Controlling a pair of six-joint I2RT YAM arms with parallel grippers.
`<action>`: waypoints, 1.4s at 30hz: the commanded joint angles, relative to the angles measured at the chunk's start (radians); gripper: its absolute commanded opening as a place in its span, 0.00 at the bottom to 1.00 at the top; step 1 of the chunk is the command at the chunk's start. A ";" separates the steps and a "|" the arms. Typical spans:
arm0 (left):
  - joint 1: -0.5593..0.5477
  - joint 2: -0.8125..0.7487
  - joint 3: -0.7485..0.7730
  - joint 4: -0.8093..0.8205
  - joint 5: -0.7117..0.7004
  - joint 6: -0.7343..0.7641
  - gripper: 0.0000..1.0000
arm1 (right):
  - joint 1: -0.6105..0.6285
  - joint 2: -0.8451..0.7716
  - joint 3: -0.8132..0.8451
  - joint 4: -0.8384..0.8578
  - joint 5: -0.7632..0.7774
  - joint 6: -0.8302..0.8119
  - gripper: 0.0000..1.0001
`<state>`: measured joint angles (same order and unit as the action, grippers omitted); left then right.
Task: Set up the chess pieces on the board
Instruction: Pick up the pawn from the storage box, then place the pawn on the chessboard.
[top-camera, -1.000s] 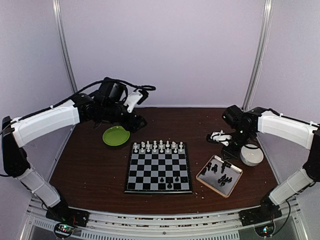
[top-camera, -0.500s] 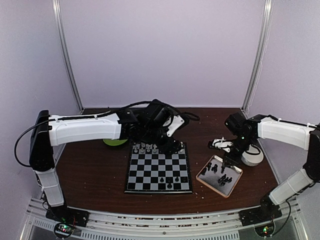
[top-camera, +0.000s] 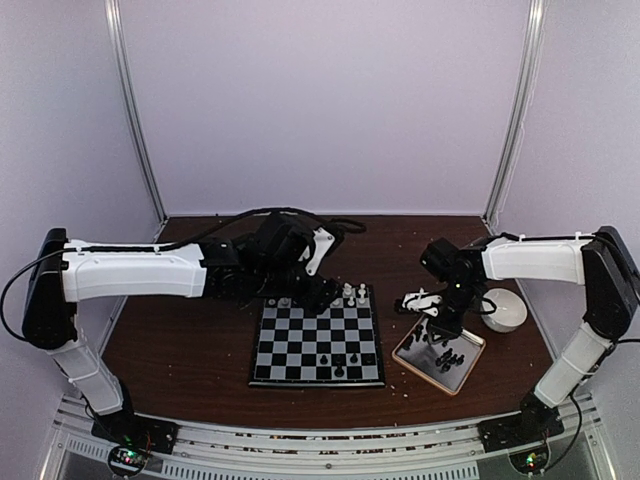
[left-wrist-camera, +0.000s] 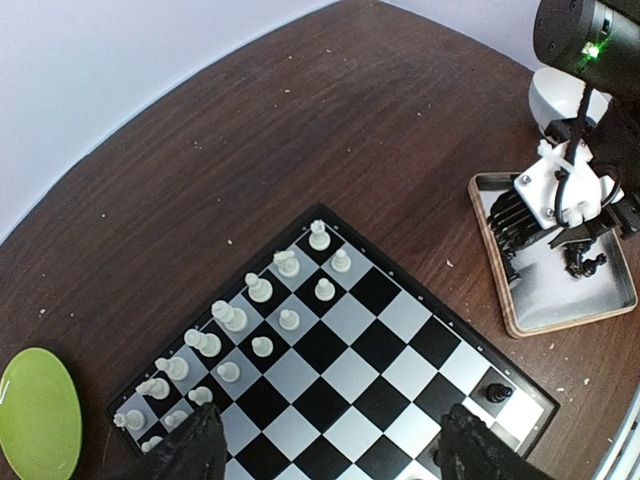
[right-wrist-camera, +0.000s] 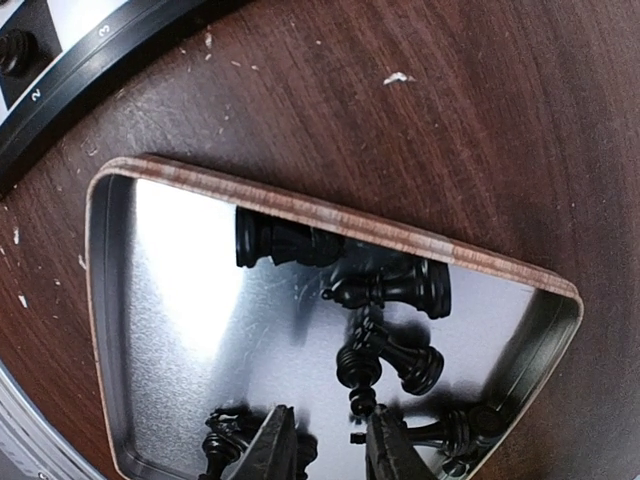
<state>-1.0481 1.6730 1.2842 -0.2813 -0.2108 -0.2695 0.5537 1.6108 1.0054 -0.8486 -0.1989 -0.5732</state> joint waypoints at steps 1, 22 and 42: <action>0.003 -0.021 -0.017 0.064 -0.017 -0.020 0.75 | 0.009 0.018 0.021 0.023 0.037 0.015 0.26; 0.003 -0.022 -0.028 0.077 -0.023 -0.019 0.75 | 0.018 0.064 0.031 0.027 0.062 0.029 0.07; 0.029 -0.139 -0.156 0.131 -0.095 -0.083 0.76 | 0.132 -0.039 0.224 -0.140 0.025 0.072 0.04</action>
<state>-1.0458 1.6196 1.1919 -0.2287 -0.2707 -0.2951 0.6193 1.5375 1.1439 -0.9325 -0.1658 -0.5159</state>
